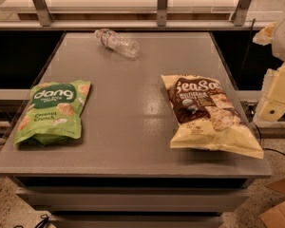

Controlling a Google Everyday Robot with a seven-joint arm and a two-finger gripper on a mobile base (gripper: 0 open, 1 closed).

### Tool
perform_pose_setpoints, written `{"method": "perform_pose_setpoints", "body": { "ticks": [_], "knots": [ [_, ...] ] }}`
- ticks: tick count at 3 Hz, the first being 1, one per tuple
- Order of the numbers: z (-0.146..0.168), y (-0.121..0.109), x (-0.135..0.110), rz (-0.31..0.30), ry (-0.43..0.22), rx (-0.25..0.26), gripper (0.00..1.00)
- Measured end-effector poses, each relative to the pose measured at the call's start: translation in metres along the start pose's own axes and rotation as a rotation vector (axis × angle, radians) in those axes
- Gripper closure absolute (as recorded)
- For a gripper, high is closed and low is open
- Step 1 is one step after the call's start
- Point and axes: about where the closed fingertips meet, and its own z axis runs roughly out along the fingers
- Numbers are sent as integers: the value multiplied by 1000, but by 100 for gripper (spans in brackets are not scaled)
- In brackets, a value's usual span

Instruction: Move brown chip bag near green rice chip bag

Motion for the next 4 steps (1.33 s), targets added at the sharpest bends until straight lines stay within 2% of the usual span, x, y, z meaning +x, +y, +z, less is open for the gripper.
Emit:
{"method": "perform_pose_setpoints", "body": {
  "ticks": [1,2,4],
  "knots": [
    [0,0,0,0,0,0,0],
    [6,-3,0,41,-2,-7,0],
    [46,-13,-3,190,17,-75,0]
  ]
}}
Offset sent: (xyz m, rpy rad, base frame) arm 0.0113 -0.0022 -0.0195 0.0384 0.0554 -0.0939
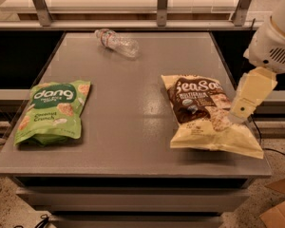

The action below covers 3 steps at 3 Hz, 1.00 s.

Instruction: Move brown chip bag near green rice chip bag

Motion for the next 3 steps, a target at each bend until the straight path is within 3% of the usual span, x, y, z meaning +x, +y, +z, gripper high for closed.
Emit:
{"method": "perform_pose_setpoints", "body": {
  "ticks": [1,3],
  "knots": [
    [20,-3,-17,30,-21,-41,0],
    [59,15,-45,17,-48,-154,47]
  ]
}}
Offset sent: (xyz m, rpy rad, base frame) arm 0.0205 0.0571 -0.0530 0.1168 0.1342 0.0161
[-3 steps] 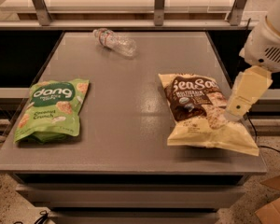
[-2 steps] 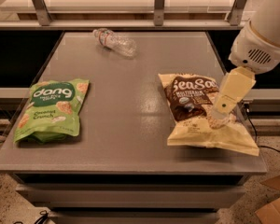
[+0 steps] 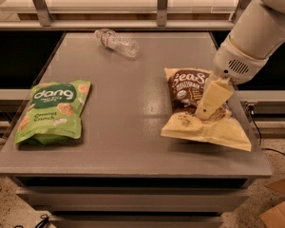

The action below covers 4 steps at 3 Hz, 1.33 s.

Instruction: Move brown chip bag near green rice chip bag

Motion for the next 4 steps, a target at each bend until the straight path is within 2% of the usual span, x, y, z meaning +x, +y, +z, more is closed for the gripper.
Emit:
{"method": "perform_pose_setpoints", "body": {
  "ticks": [1,2,3,4],
  "knots": [
    [9,5,-6,-13,-3,-28,69],
    [6,5,-8,-14,-3,-28,93],
    [3,5,-9,-14,-3,-28,100],
    [-21,-7,-15,-56,-7,26,100]
  ]
}}
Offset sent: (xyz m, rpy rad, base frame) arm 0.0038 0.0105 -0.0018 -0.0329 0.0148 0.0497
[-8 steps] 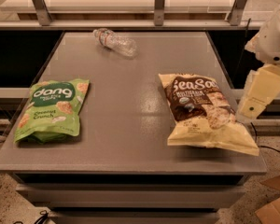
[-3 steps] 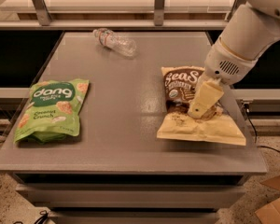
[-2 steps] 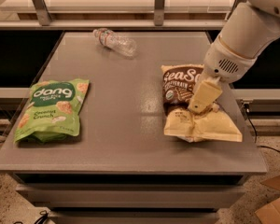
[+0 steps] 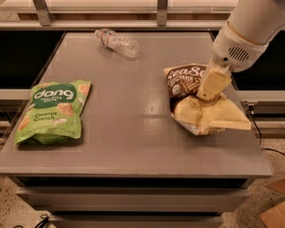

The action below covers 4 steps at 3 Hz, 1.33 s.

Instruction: Move brown chip bag near green rice chip bag

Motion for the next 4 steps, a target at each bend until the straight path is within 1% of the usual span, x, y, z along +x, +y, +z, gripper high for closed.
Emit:
{"method": "perform_pose_setpoints", "body": {
  "ticks": [1,2,3,4],
  "knots": [
    [-37,-13,-15,-79,-27,69,100],
    [-60,-18,-32,-150,-69,105,100],
    [-77,-10,-59,-247,-148,120,100],
    [-77,-10,-59,-247,-149,120,100]
  ]
}}
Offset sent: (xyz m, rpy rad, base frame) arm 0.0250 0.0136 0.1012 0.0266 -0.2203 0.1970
